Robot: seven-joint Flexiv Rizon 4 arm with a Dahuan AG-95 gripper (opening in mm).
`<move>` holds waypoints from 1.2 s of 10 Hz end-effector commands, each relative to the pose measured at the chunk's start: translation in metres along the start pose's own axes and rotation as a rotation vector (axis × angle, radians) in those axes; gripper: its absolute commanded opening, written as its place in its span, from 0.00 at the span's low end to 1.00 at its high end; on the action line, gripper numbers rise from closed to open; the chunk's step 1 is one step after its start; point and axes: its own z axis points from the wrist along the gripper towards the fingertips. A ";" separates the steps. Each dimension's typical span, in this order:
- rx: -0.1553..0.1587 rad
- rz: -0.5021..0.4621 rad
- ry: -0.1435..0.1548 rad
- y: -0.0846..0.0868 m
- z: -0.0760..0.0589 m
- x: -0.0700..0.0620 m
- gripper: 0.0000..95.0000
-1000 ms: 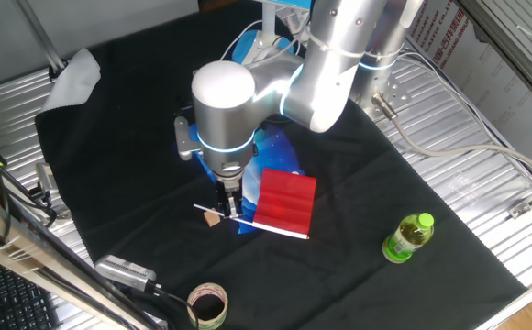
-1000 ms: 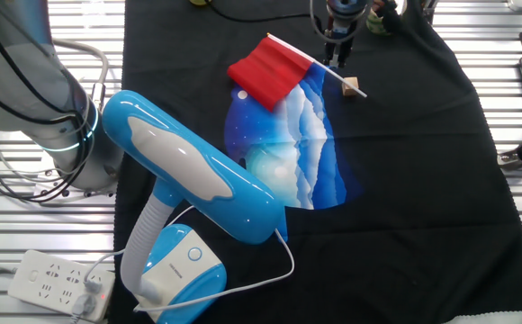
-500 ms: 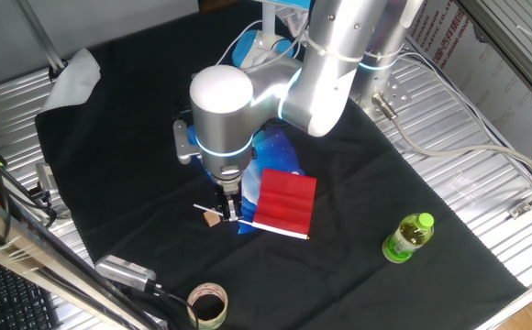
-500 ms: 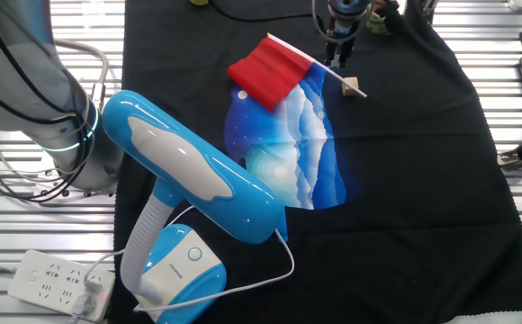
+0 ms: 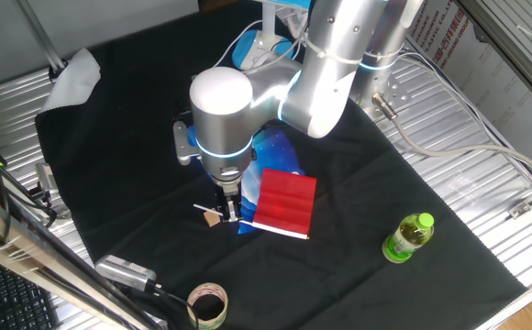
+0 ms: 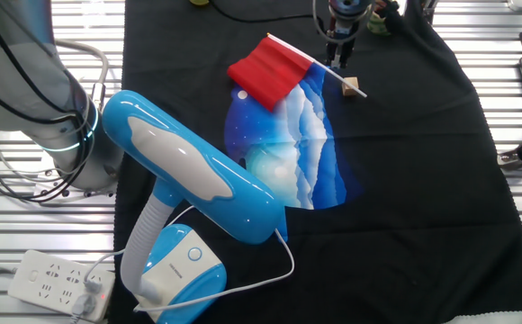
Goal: Wave the flag
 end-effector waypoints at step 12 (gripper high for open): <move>-0.008 -0.011 -0.004 0.002 0.012 0.006 0.40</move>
